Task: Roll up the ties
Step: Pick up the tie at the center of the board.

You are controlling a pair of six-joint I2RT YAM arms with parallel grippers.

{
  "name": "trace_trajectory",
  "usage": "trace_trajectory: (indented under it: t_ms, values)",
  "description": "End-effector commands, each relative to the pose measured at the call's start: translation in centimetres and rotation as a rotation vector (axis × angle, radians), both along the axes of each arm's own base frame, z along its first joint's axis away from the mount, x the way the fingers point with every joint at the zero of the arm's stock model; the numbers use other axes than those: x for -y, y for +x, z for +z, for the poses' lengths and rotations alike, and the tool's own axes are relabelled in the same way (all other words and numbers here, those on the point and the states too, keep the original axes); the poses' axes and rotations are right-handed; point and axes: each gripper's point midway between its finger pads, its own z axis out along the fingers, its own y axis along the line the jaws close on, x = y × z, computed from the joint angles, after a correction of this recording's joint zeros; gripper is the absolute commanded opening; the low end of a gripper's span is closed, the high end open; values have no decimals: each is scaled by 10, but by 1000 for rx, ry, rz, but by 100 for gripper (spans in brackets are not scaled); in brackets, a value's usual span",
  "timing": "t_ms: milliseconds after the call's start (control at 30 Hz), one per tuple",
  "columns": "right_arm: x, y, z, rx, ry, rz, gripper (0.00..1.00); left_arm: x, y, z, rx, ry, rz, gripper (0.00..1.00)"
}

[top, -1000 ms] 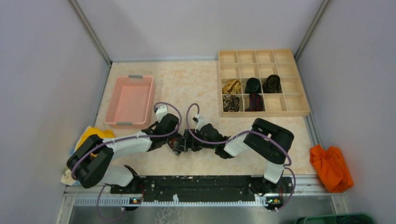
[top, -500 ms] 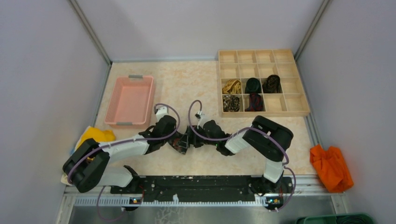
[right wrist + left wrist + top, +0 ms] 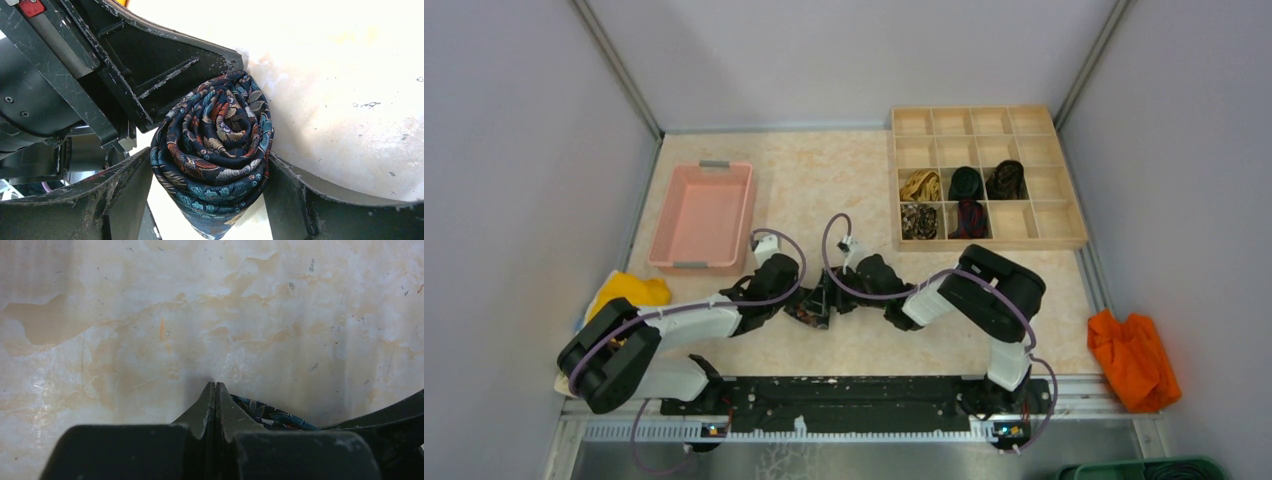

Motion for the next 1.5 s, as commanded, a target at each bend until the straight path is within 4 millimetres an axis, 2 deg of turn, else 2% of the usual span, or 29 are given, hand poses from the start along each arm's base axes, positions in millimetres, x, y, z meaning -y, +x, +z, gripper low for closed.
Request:
trace_trajectory:
  t_ms: [0,133,267,433,567,667,767,867,933,1000,1100,1333,1467]
  values:
    - [39,-11,-71,-79,-266,-13,75,-8,-9,-10,-25,50,-22,0]
    - [34,-4,-70,-50,-276,5,75,-3,-2,-5,-5,52,-31,0]
    - [28,-1,-73,-43,-293,36,74,1,-1,-9,-16,50,-43,0]
    - [25,-3,-78,-50,-301,75,61,0,-2,-14,-20,56,-46,0]
    - [26,-5,-81,-52,-300,83,54,-4,-2,-8,-21,64,-26,0]
    - [30,-4,-84,-50,-322,73,55,-11,-7,22,-52,76,15,0]
    - [32,-5,-86,-52,-333,75,55,-15,-30,65,-73,81,34,0]
    - [32,-5,-86,-52,-329,74,55,-22,-58,86,-104,52,45,0]
    - [31,-5,-86,-52,-326,74,55,-23,-79,80,-182,30,14,0]
    - [30,-4,-84,-47,-322,74,55,-22,-98,64,-284,44,9,0]
    - [29,-4,-83,-46,-319,76,55,-22,-117,43,-377,108,35,0]
    - [30,-6,-80,-46,-309,84,55,-2,-118,9,-420,90,33,0]
    - [30,-8,-78,-45,-304,88,55,-9,-114,-8,-435,165,81,0]
